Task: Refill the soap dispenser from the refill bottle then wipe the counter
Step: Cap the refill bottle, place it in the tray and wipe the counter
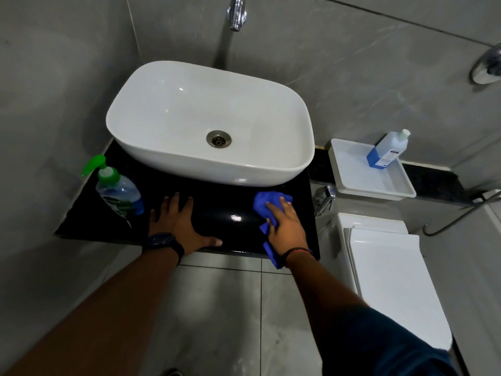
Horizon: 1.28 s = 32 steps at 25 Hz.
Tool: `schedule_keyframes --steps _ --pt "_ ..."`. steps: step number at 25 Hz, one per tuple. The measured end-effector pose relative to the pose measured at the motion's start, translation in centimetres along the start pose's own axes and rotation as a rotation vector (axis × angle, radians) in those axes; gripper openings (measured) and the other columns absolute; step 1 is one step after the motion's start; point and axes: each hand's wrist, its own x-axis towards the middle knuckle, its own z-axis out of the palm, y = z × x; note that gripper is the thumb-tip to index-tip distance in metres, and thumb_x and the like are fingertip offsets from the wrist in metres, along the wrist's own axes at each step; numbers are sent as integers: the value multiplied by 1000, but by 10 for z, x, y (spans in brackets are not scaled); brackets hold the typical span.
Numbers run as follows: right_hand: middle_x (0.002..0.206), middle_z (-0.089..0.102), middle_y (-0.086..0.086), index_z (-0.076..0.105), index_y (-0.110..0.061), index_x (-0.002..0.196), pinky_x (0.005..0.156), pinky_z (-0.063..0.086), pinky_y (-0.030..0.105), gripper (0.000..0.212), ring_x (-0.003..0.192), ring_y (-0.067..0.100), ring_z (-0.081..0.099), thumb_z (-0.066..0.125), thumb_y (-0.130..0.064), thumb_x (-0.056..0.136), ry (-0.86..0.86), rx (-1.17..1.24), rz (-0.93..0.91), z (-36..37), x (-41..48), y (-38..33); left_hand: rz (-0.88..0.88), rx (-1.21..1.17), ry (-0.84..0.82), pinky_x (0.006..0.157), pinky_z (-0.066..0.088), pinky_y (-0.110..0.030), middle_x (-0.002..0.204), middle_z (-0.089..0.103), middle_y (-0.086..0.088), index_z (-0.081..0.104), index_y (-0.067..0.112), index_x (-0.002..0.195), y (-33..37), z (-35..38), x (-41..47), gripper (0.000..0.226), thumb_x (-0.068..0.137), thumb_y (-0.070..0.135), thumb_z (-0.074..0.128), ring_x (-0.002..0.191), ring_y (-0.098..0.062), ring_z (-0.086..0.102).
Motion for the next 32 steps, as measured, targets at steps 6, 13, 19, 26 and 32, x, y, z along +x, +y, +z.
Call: schedule_keyframes --steps 6,13,19,26,32 --pt "144 47 9 63 -16 123 111 32 30 42 132 27 45 56 3 86 81 218 217 -36 2 31 266 -108 -57 114 9 -45 156 12 -3 30 29 140 64 11 11 104 53 78 59 142 -27 8" --pt "130 60 13 62 -15 121 106 39 36 38 121 32 54 58 0 86 320 379 437 -114 38 95 598 -278 -181 106 34 -37 147 31 2 37 26 137 221 4 57 78 70 53 66 130 -24 37" --pt "138 53 12 59 -15 126 111 34 38 41 128 30 48 57 -1 88 286 301 399 -167 127 206 544 -360 -70 92 44 -36 124 50 -1 53 24 119 356 34 143 49 74 42 62 112 -26 50" --pt "151 36 8 47 -19 138 103 36 27 53 125 30 49 55 -4 87 -10 42 246 -155 249 321 417 -230 -76 90 46 -40 128 44 -3 41 21 128 440 89 271 57 79 43 59 114 -25 46" --pt "159 13 12 37 -19 143 115 27 31 61 143 30 24 58 -9 87 -151 8 278 -99 299 355 405 -95 -38 108 28 -37 152 19 -8 25 12 140 450 136 321 61 89 36 49 138 -26 23"
